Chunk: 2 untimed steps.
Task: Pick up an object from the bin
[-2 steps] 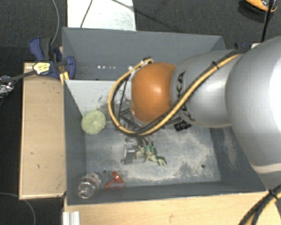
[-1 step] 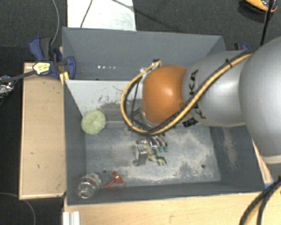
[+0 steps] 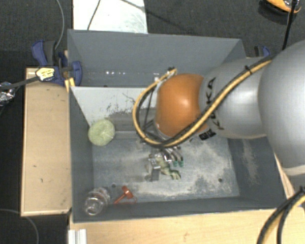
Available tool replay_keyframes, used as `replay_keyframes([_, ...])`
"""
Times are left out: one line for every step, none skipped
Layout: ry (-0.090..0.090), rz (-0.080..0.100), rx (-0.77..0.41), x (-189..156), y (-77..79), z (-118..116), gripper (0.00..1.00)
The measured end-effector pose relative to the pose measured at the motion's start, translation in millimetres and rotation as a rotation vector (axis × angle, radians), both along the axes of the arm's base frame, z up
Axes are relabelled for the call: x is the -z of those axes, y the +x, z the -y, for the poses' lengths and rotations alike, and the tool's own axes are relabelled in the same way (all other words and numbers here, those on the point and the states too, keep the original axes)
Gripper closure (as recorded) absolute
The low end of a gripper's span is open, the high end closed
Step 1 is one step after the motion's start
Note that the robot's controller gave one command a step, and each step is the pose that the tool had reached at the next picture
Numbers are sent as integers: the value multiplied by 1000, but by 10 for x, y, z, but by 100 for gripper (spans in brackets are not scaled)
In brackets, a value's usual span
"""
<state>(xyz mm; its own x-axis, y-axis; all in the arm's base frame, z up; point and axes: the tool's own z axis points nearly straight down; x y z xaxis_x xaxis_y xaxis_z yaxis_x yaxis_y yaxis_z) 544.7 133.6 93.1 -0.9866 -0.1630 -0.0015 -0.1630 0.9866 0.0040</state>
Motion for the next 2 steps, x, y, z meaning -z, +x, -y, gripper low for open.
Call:
replay_keyframes([-4, 3, -29, 89, 4, 386, 0])
replay_keyframes([2, -5, -130, 231, 347, 717, 100])
